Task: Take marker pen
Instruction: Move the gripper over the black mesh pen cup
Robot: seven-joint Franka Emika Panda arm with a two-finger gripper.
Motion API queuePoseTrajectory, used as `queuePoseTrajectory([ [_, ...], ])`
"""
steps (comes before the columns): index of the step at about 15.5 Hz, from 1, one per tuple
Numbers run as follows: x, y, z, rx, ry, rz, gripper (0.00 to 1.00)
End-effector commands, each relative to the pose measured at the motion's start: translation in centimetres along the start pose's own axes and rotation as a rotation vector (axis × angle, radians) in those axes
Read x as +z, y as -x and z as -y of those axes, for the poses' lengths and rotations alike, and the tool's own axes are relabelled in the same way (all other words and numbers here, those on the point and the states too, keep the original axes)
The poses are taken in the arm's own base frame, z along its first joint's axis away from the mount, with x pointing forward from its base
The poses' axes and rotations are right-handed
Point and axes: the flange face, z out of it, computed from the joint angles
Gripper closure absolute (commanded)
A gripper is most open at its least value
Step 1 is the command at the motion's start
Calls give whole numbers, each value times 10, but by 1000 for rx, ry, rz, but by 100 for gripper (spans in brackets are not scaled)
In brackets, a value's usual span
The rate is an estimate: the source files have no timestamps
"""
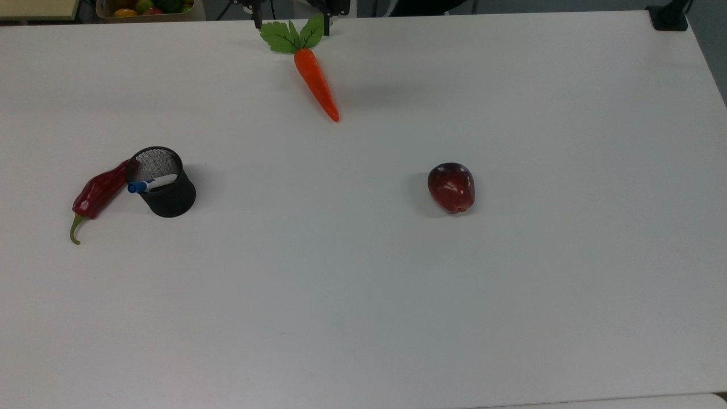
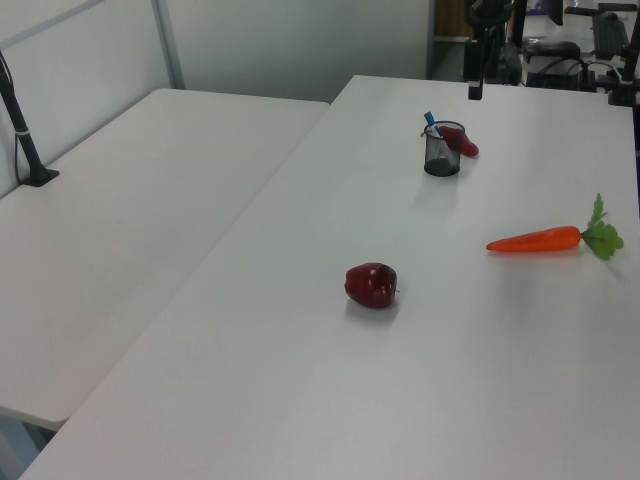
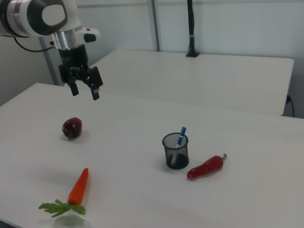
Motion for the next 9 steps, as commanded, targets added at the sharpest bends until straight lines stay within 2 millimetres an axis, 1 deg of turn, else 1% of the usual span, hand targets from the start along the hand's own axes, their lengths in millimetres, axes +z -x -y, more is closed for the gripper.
queuePoseTrajectory([
  [1, 5, -3, 6, -35, 15, -7, 0],
  [3, 8, -3, 7, -37, 15, -3, 0],
  [7, 6, -2, 7, -27, 14, 2, 0],
  [9, 6, -4, -2, -21, 13, -6, 0],
])
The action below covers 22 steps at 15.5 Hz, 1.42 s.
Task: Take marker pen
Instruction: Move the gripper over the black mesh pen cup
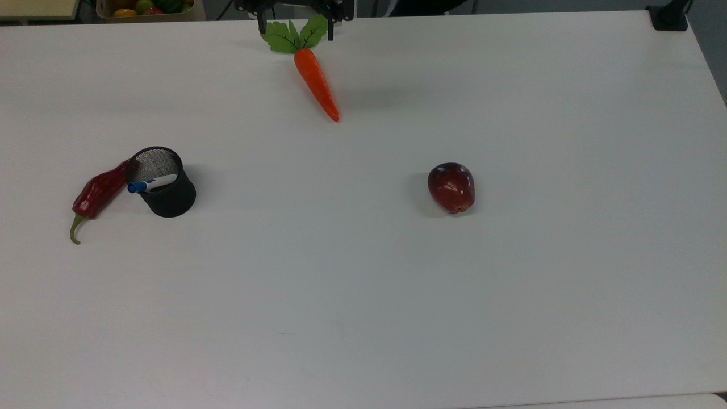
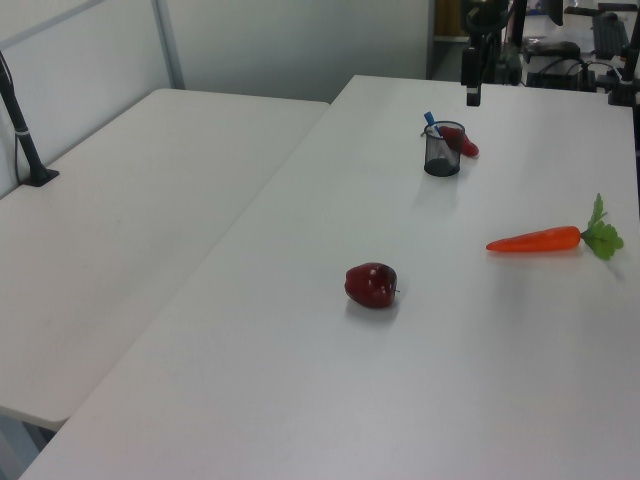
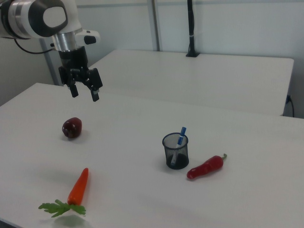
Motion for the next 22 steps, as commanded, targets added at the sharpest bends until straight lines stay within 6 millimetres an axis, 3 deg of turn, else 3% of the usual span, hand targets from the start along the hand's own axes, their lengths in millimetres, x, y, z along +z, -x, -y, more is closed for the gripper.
queuePoseTrajectory([
  [1, 0, -2, -14, 1, 10, -19, 0],
  [5, 6, -22, -62, 82, 14, -104, 0],
  [13, 68, -66, -185, 265, 33, -246, 0],
  [17, 103, -87, -214, 279, 81, -318, 0],
  [22, 143, -103, -226, 269, 92, -347, 4],
])
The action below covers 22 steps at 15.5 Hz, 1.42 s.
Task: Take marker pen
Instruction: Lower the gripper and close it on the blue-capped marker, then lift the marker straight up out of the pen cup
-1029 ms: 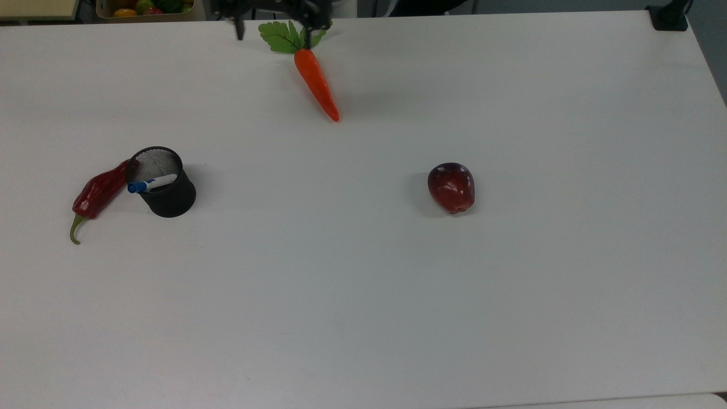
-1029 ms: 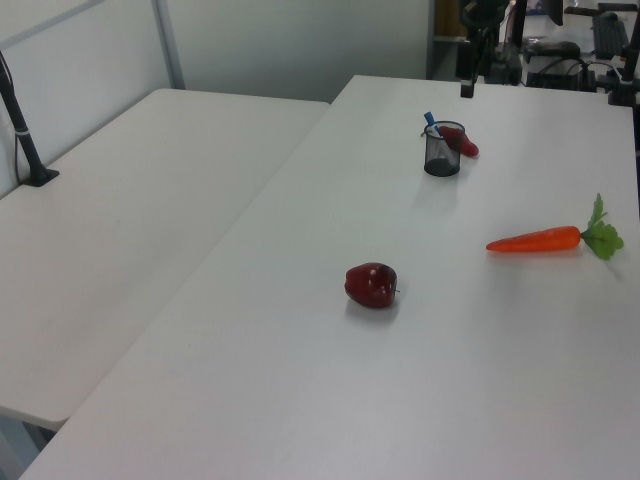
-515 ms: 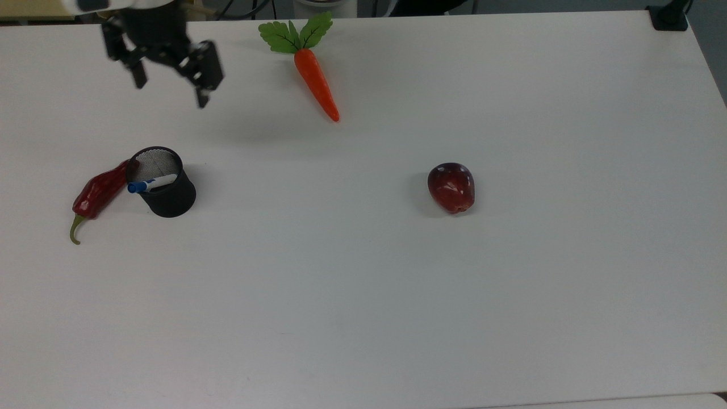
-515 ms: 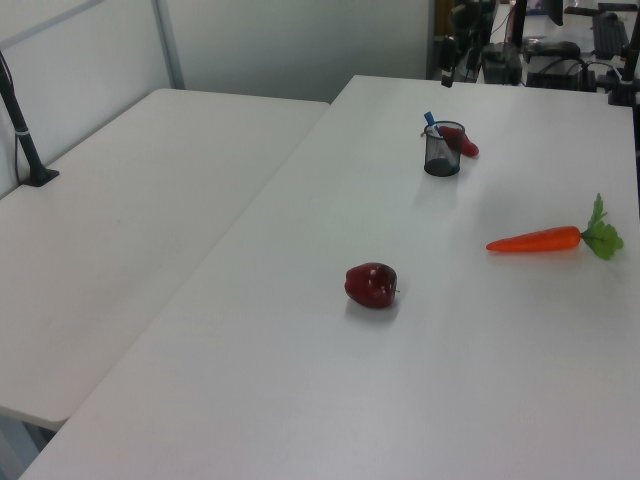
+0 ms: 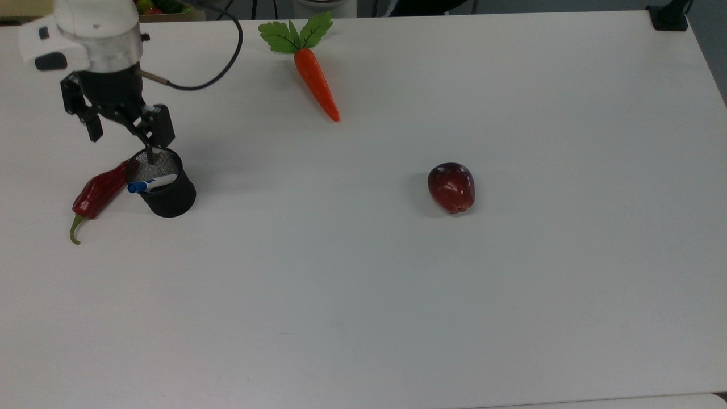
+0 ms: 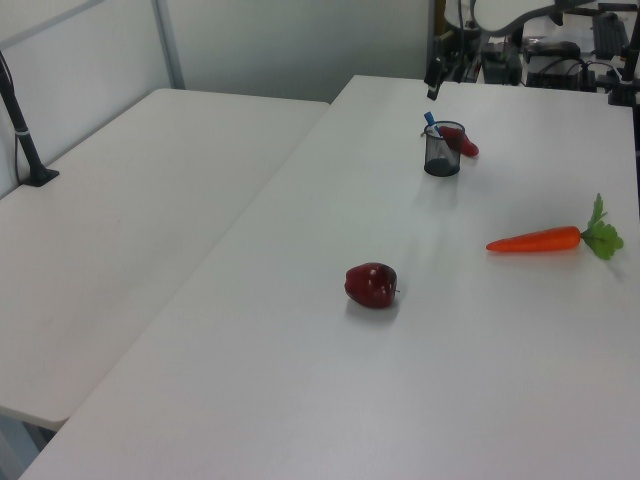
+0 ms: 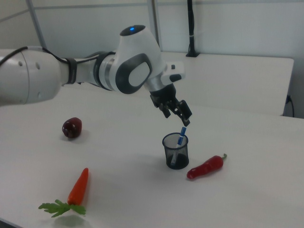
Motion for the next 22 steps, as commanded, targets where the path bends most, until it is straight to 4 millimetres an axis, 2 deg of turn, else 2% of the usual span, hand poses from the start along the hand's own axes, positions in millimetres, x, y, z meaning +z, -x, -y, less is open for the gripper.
queuePoseTrajectory([
  [1, 25, -2, -2, -34, 13, -28, 5],
  [2, 35, -2, -2, -56, 17, -23, 10],
  [5, 44, -3, -5, -87, 14, -48, 20],
  [9, 57, -3, -1, -116, 11, -56, 49],
  [15, 61, -3, 1, -116, 8, -58, 75],
  [18, 59, -3, 4, -114, 2, -60, 85],
  [22, 46, -7, 5, -102, -7, -78, 89],
])
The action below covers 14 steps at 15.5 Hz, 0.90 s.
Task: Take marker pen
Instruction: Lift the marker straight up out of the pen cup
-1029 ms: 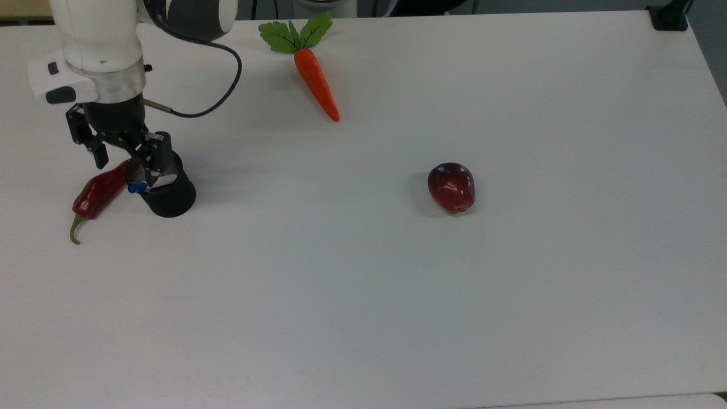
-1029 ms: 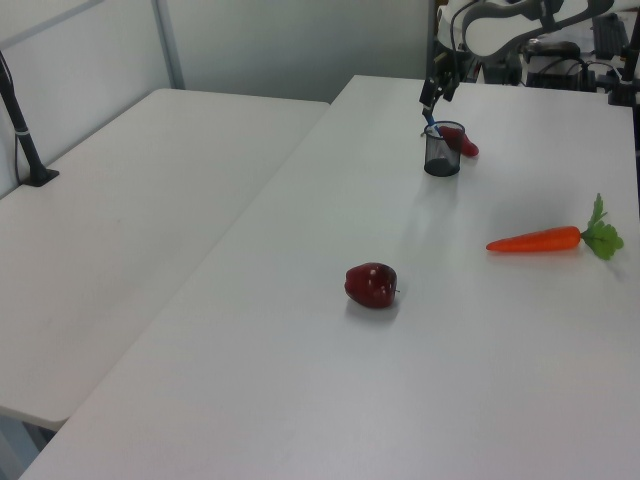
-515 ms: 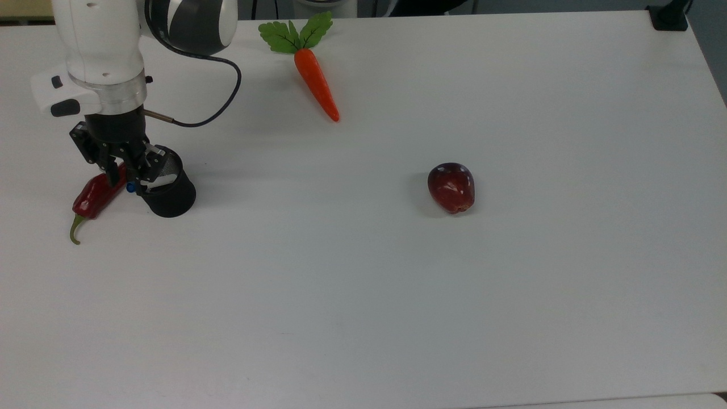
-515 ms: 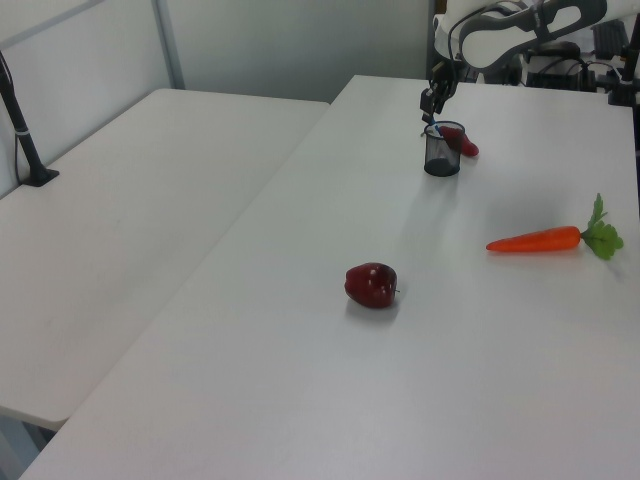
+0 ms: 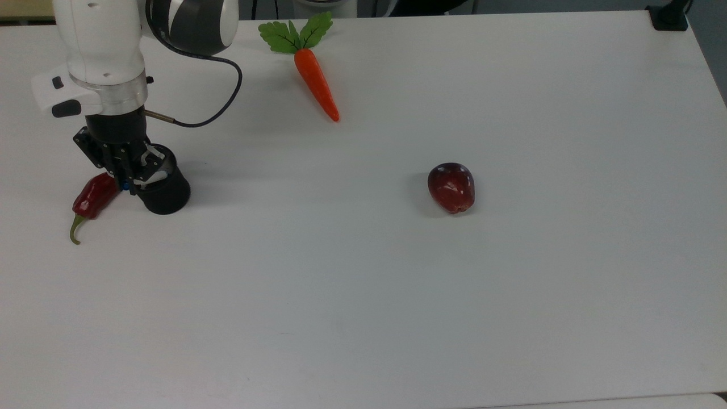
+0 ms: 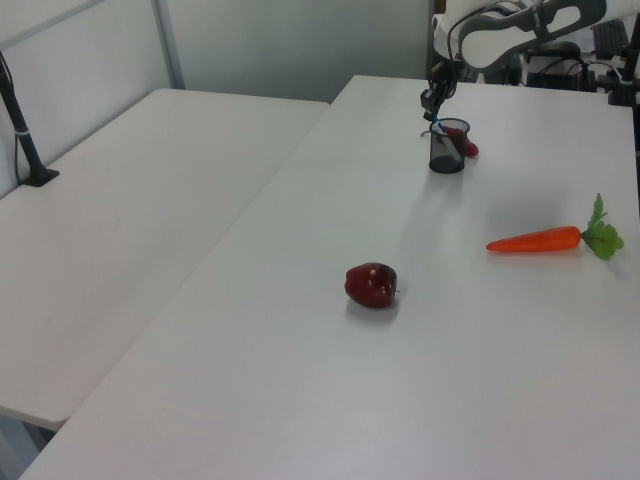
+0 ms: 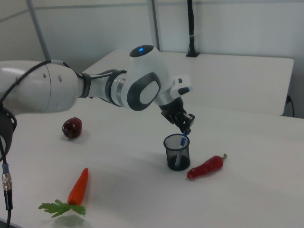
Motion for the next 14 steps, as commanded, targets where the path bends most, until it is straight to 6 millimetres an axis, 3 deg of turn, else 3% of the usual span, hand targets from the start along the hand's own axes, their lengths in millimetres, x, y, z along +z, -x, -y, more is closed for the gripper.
queuePoseTrajectory([
  [1, -18, -4, 2, 2, -6, -42, 89],
  [10, -117, -19, -8, 41, -24, -172, 90],
  [14, -148, -29, 9, 79, -93, -200, 90],
])
